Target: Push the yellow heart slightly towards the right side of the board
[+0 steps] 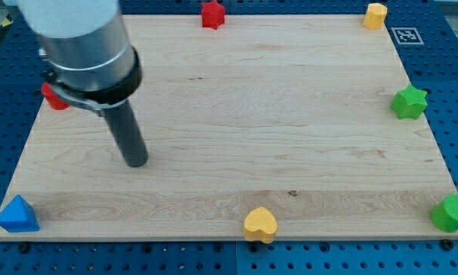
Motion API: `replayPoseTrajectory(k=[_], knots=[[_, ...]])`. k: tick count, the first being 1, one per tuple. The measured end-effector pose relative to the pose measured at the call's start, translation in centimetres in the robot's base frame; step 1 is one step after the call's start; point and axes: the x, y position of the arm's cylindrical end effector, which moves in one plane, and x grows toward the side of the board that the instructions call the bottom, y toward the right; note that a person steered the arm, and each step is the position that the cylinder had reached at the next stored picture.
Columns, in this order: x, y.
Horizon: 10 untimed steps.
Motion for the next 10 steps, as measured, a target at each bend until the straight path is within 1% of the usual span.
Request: replayPoseTrajectory(k=[1, 2, 5, 6, 7, 8, 10], knots=[[0.0, 2.7], [0.9, 5.0], [2.2, 5.6], [4.7, 5.6], [4.8, 5.6], [8.8, 6.3], [7.9, 6.6]])
